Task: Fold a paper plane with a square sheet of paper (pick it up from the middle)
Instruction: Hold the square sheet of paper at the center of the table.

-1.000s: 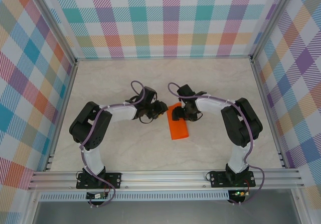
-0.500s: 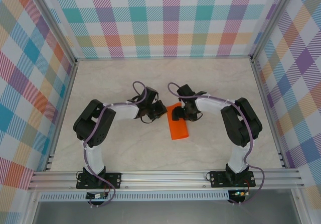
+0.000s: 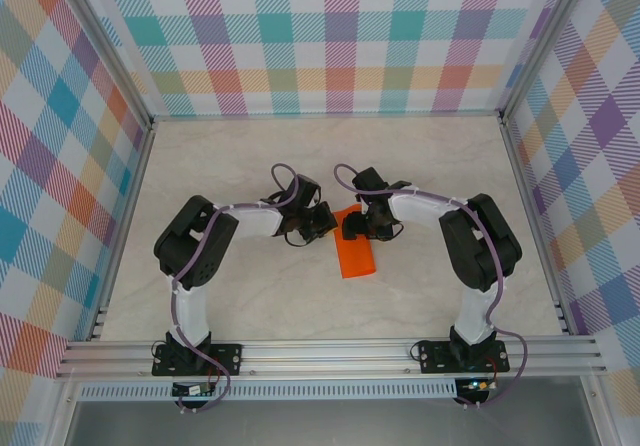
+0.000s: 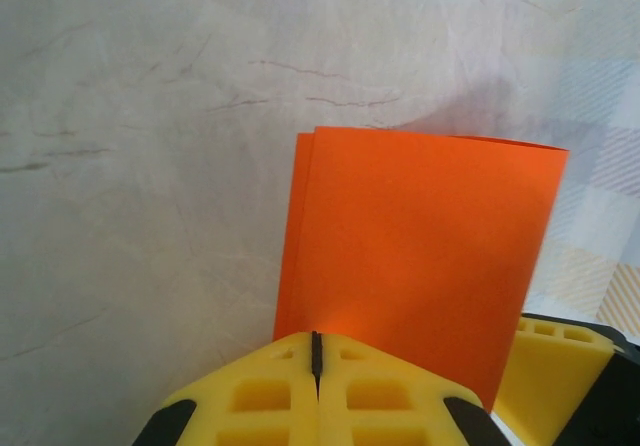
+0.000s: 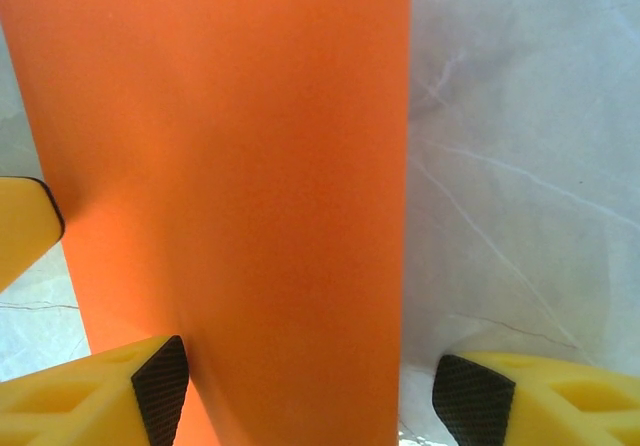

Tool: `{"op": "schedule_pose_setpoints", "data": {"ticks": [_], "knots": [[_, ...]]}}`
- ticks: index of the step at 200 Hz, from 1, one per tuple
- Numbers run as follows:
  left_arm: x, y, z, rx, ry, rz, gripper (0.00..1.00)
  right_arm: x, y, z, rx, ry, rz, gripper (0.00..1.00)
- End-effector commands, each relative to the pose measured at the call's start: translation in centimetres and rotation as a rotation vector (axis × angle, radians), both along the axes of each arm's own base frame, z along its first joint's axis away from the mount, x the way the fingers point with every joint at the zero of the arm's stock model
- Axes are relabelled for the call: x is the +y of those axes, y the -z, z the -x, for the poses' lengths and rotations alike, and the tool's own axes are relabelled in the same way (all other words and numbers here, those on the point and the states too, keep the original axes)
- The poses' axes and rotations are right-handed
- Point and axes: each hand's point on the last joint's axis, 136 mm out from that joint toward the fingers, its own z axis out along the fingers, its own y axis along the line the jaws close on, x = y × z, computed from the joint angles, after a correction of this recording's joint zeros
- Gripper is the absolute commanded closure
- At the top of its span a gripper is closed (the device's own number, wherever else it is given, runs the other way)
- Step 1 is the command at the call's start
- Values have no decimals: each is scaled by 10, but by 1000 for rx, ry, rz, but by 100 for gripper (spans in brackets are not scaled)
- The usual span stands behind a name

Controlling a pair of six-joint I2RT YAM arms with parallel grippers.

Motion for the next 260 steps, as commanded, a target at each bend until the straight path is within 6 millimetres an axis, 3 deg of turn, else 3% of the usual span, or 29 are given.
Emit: {"op": "schedule_pose_setpoints", "data": {"ticks": [1,109,260], "knots": [[-10,-5,-1,-8,29,16,100,-13,102,25,116,-34,75,26],[-14,-14,1,-32,46,48,100,-12,111,29,125,-58,78,25],[-9,-2,6,-13,46,30,100,-10,120,31,140,-89,96,26]]}}
